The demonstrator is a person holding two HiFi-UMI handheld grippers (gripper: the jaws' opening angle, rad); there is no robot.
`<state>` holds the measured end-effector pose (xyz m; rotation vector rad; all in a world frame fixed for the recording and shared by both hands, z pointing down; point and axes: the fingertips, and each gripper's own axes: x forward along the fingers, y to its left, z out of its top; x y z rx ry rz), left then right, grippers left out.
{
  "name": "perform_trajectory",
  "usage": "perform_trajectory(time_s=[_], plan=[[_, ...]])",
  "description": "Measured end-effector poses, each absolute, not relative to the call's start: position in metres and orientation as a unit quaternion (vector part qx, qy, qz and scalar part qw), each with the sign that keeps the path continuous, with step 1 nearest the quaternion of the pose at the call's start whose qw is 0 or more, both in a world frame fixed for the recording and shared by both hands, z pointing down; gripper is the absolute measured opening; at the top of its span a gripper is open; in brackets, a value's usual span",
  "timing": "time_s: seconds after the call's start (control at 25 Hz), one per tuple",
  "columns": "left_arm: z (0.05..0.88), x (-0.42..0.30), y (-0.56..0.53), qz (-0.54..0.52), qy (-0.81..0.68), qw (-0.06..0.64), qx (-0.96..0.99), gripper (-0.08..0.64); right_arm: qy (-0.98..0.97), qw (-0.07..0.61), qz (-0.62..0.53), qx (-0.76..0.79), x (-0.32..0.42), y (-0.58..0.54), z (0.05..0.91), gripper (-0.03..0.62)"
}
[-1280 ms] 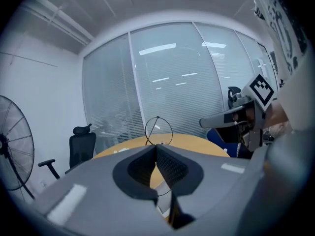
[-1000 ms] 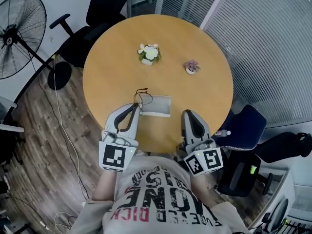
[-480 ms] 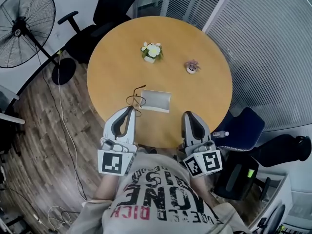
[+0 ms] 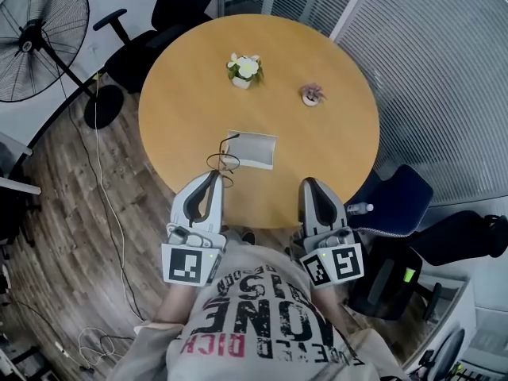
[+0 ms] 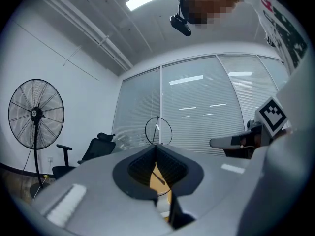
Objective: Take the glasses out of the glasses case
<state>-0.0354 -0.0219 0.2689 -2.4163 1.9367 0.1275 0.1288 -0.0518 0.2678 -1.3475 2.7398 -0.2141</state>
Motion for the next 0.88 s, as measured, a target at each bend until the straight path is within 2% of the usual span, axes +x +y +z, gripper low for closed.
perform_trajectory(time_s=[0.88], plan=[[0.274,-0.069,-0.044,0.039,0.594,-0.007,-0.803,0.017,0.887,0.028,-0.077,-0.454,0.086,-0.065,0.272,0.021]])
